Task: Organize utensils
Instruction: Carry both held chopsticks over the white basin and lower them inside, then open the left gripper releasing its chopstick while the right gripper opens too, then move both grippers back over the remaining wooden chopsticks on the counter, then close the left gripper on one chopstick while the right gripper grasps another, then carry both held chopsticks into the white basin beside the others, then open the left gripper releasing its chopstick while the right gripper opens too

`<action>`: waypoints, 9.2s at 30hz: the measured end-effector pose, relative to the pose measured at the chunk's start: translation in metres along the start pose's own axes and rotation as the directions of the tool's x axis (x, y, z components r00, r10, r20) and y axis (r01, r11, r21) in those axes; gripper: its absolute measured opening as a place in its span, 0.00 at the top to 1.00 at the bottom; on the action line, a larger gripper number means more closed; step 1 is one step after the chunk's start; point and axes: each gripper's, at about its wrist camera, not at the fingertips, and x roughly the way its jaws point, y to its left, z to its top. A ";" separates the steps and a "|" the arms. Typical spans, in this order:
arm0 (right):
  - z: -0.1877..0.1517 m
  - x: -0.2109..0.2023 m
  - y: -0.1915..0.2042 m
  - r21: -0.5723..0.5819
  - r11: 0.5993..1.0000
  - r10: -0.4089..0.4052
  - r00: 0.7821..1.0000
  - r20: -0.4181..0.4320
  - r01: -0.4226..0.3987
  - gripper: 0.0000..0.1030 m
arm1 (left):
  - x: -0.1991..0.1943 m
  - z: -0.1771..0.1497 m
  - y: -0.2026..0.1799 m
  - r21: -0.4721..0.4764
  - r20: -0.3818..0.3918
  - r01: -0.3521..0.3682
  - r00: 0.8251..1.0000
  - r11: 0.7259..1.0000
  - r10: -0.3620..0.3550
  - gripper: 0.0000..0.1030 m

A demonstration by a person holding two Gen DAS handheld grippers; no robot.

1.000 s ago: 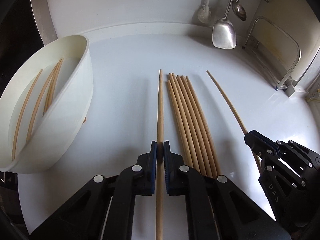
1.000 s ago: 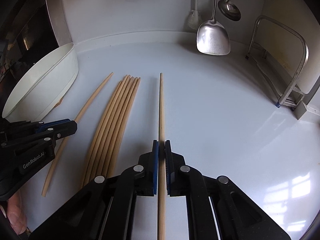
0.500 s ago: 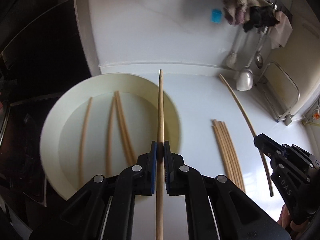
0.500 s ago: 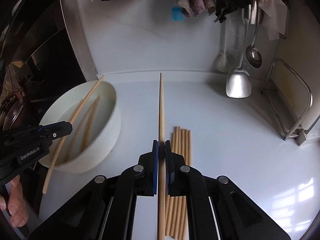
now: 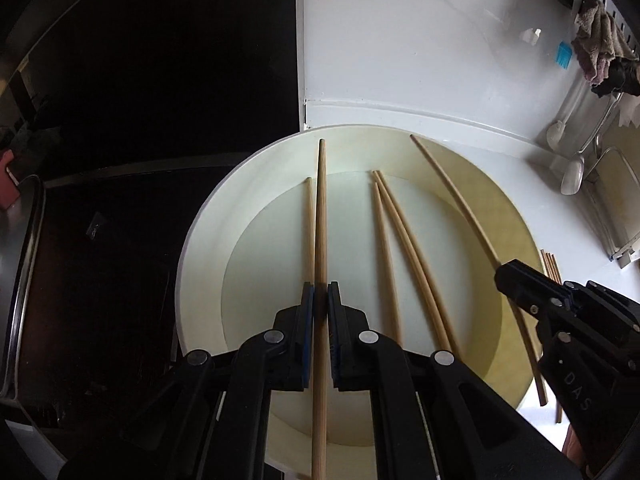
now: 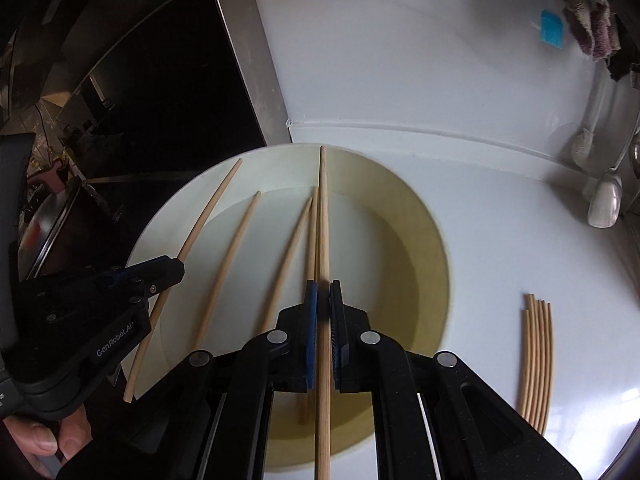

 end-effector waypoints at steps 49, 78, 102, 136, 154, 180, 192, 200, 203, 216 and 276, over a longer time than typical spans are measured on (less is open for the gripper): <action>-0.050 -0.058 -0.040 0.127 0.990 -0.058 0.997 -0.044 0.063 0.59 | -0.046 -0.033 -0.029 0.022 0.049 0.054 0.997 0.998 -0.055 0.15; -0.132 -0.143 -0.172 0.185 0.964 -0.199 0.980 0.016 0.193 0.29 | -0.078 -0.093 -0.165 0.106 0.021 0.060 0.998 0.993 -0.063 0.09; -0.161 -0.072 -0.222 0.160 0.965 -0.214 0.976 0.033 0.206 0.27 | -0.042 -0.123 -0.205 0.012 0.098 0.027 0.995 1.000 -0.028 0.07; -0.168 -0.047 -0.229 0.018 0.957 -0.290 0.957 0.030 0.290 0.27 | -0.005 -0.126 -0.231 0.003 0.086 0.068 0.994 0.998 -0.068 0.07; -0.172 -0.061 -0.262 0.052 0.962 -0.271 0.960 0.067 0.268 0.27 | 0.032 -0.128 -0.262 0.047 0.013 0.029 0.999 0.998 -0.030 0.07; -0.163 -0.050 -0.267 0.014 0.967 -0.254 0.967 0.030 0.254 0.33 | 0.051 -0.112 -0.255 0.005 -0.032 -0.058 0.998 0.998 0.058 0.06; -0.162 -0.048 -0.258 -0.040 0.982 -0.182 0.982 0.040 0.184 0.66 | 0.053 -0.106 -0.262 0.010 -0.017 -0.028 0.999 1.000 0.028 0.19; -0.165 -0.050 -0.248 -0.074 0.976 -0.202 0.979 0.031 0.204 0.94 | 0.034 -0.122 -0.276 0.098 -0.016 0.015 1.000 0.995 -0.014 0.79; -0.163 -0.050 -0.251 -0.054 0.979 -0.196 0.980 0.019 0.197 0.94 | 0.034 -0.120 -0.281 0.125 -0.038 0.022 0.999 0.992 -0.017 0.93; -0.142 -0.092 -0.241 0.083 0.988 -0.134 0.991 0.013 0.132 0.94 | -0.018 -0.094 -0.251 0.102 -0.024 0.114 0.993 0.988 -0.113 0.93; 0.006 0.027 -0.005 0.019 0.998 -0.050 0.992 -0.113 0.053 0.72 | 0.009 0.010 0.016 -0.055 -0.028 0.042 0.999 0.998 -0.044 0.37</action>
